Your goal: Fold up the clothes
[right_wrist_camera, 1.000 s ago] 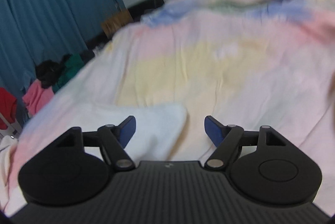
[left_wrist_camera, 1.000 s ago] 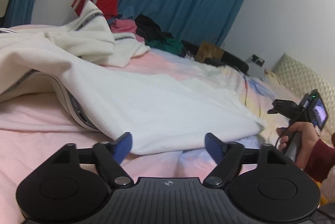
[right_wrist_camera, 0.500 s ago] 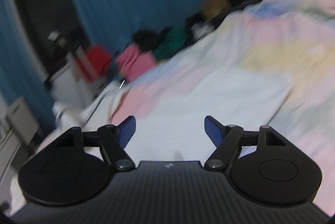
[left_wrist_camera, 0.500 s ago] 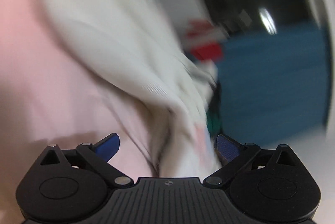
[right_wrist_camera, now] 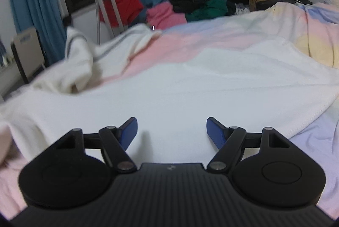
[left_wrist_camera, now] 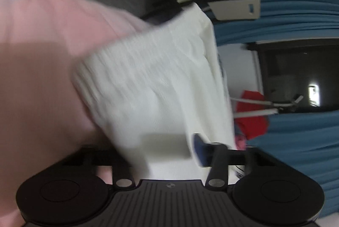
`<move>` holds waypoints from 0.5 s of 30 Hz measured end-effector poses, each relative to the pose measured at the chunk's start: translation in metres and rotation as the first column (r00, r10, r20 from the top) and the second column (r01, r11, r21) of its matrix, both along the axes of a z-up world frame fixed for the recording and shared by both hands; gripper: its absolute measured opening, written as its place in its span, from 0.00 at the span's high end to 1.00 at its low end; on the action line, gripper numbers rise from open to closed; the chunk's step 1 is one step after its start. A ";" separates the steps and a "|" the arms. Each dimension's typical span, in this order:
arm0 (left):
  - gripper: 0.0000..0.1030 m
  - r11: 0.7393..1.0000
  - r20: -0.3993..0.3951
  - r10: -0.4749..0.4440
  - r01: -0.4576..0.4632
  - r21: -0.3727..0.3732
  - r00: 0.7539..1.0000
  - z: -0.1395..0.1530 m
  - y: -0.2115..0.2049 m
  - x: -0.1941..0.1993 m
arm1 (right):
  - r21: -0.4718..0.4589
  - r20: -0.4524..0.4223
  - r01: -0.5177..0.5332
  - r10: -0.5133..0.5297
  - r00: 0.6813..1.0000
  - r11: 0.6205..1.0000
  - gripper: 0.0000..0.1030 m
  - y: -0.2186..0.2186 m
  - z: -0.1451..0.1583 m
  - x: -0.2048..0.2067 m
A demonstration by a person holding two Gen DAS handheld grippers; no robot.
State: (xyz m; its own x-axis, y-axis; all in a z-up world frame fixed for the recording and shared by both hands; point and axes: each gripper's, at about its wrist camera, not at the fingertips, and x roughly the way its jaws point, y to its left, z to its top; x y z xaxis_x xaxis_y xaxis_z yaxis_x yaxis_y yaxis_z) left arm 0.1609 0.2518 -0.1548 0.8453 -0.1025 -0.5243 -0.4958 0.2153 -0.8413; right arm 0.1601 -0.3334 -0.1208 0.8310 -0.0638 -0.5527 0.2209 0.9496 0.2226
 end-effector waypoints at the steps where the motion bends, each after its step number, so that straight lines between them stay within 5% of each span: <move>1: 0.79 1.000 -0.009 0.005 -0.005 0.012 1.000 0.002 0.005 -0.001 | -0.004 -0.012 -0.004 0.004 1.000 1.000 0.28 0.002 -0.003 0.003; 4: 0.89 0.996 0.005 -0.018 0.017 0.092 1.000 0.021 0.010 -0.004 | -0.023 -0.018 -0.013 0.013 1.000 1.000 0.28 0.005 -0.005 0.004; 8: 0.91 0.961 0.022 -0.072 0.063 0.268 0.997 0.074 0.020 -0.014 | -0.029 -0.034 -0.012 0.011 0.999 1.000 0.28 0.006 -0.009 0.004; 11: 0.90 0.913 -0.079 -0.123 0.144 0.381 0.989 0.095 0.025 -0.009 | -0.016 -0.041 0.009 -0.010 0.999 1.000 0.28 0.000 -0.007 0.003; 15: 0.89 0.843 -0.260 -0.135 0.249 0.477 0.956 0.080 0.019 -0.001 | 0.002 -0.039 0.022 -0.022 0.999 1.000 0.28 -0.005 -0.007 0.005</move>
